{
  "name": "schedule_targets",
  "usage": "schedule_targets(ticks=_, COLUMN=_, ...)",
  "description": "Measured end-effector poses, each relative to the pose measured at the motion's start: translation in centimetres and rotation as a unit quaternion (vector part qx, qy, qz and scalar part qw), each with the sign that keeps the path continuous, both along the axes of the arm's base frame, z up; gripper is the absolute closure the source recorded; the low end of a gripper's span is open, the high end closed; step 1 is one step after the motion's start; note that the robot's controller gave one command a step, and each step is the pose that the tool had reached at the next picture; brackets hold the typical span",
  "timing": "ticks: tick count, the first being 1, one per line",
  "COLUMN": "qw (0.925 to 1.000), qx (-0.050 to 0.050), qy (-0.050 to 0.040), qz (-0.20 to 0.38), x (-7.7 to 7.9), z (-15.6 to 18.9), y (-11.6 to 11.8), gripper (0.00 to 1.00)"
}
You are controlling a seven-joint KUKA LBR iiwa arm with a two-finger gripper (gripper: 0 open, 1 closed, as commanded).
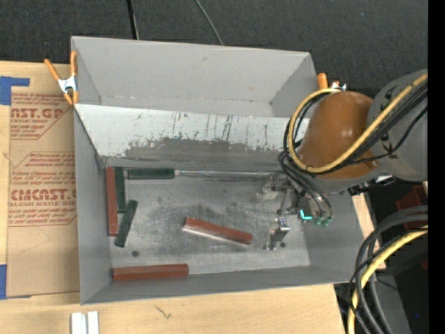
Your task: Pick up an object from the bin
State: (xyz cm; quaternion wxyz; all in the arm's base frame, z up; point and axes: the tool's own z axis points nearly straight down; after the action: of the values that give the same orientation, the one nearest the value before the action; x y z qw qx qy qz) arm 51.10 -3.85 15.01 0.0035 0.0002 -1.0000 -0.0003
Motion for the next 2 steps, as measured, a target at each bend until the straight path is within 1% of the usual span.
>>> schedule_targets(ticks=1, qw=1.0, qx=0.0, qy=-0.0038, qz=0.0, x=0.2, z=0.4, y=0.0, gripper=0.0)
schedule_targets(ticks=2, qw=0.9998, qx=0.0, qy=-0.0062, qz=-0.018, x=0.5, z=-7.3, y=7.4, gripper=0.0)
